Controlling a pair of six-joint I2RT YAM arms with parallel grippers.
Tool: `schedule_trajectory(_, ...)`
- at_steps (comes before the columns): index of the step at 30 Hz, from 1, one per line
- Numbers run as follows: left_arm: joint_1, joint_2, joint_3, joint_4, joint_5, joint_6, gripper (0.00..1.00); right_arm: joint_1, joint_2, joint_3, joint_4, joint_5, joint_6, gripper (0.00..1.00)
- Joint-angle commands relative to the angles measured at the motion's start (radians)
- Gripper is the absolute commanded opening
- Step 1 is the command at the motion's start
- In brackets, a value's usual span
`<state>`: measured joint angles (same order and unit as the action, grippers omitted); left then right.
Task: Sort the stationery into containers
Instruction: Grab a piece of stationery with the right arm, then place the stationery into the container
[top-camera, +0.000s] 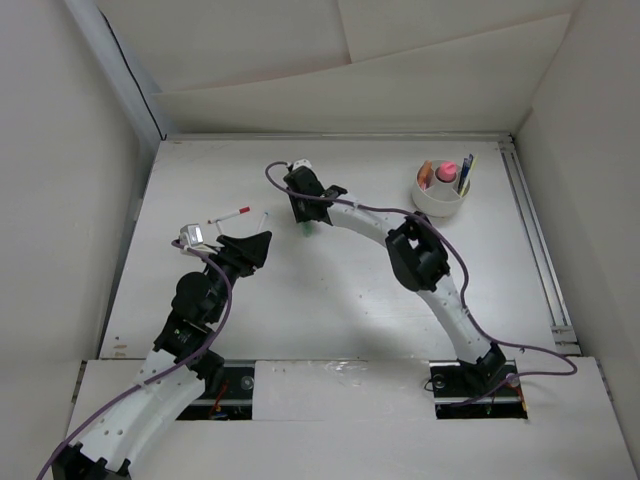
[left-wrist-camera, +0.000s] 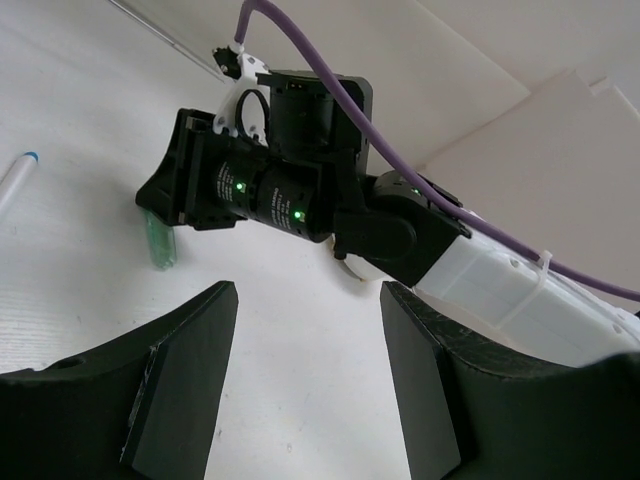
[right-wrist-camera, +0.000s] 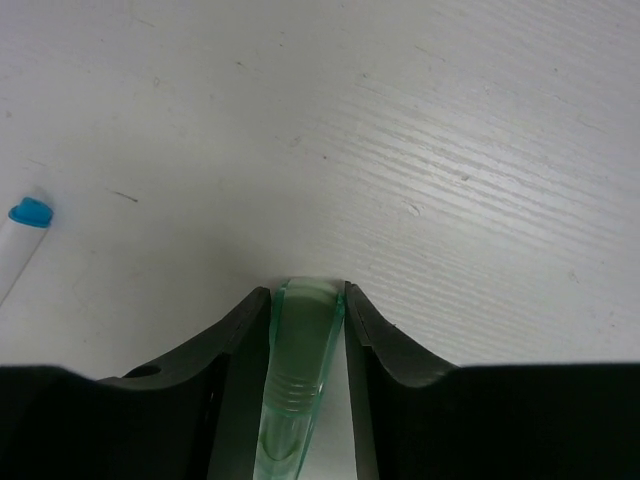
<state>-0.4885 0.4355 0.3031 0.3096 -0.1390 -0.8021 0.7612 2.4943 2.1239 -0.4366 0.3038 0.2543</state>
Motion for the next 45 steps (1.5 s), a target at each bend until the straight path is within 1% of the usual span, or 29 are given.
schedule_trajectory(1, 0.004, -0.009, -0.007, 0.046, 0.009, -0.002, 0.56, 0.006, -0.092, -0.082, -0.001, 0.038, -0.023, 0.23)
schedule_trajectory(2, 0.004, -0.009, -0.007, 0.046, 0.009, -0.002, 0.56, 0.006, -0.115, -0.105, 0.016, 0.038, -0.023, 0.21)
schedule_trajectory(4, 0.004, -0.009, -0.007, 0.046, 0.009, -0.002, 0.56, -0.008, -0.164, -0.168, 0.045, 0.038, -0.023, 0.21)
schedule_trajectory(5, 0.004, -0.009, -0.007, 0.046, 0.009, -0.002, 0.56, -0.008, -0.214, -0.186, 0.068, 0.038, -0.023, 0.2)
schedule_trajectory(9, 0.004, 0.0, -0.007, 0.046, 0.009, -0.002, 0.56, -0.081, -0.343, -0.278, 0.133, 0.02, -0.032, 0.19)
schedule_trajectory(12, 0.004, 0.0, -0.007, 0.046, 0.009, -0.002, 0.56, -0.169, -0.418, -0.3, 0.144, 0.009, -0.041, 0.19)
schedule_trajectory(13, 0.004, 0.0, -0.007, 0.046, 0.009, -0.002, 0.56, -0.218, -0.434, -0.3, 0.133, 0.018, -0.041, 0.19)
schedule_trajectory(15, 0.004, 0.009, -0.007, 0.046, 0.018, -0.002, 0.56, -0.262, -0.469, -0.289, 0.133, 0.03, -0.069, 0.19)
schedule_trajectory(20, 0.004, 0.049, 0.002, 0.065, 0.041, 0.007, 0.56, -0.406, -0.482, -0.22, 0.104, 0.13, -0.111, 0.17)
schedule_trajectory(24, 0.004, 0.072, 0.002, 0.065, 0.05, 0.007, 0.56, -0.489, -0.472, -0.22, 0.131, 0.195, -0.133, 0.17)
schedule_trajectory(27, 0.004, 0.072, 0.002, 0.074, 0.05, 0.007, 0.56, -0.526, -0.463, -0.231, 0.157, 0.23, -0.17, 0.17)
schedule_trajectory(29, 0.004, 0.072, 0.002, 0.074, 0.05, 0.007, 0.56, -0.527, -0.463, -0.251, 0.168, 0.259, -0.196, 0.2)
schedule_trajectory(34, 0.004, 0.092, 0.002, 0.083, 0.05, 0.007, 0.56, -0.527, -0.463, -0.289, 0.21, 0.33, -0.242, 0.2)
schedule_trajectory(42, 0.004, 0.101, 0.002, 0.083, 0.05, 0.007, 0.56, -0.473, -0.414, -0.334, 0.239, 0.445, -0.297, 0.2)
schedule_trajectory(45, 0.004, 0.101, 0.002, 0.083, 0.05, 0.007, 0.56, -0.451, -0.405, -0.343, 0.239, 0.466, -0.308, 0.2)
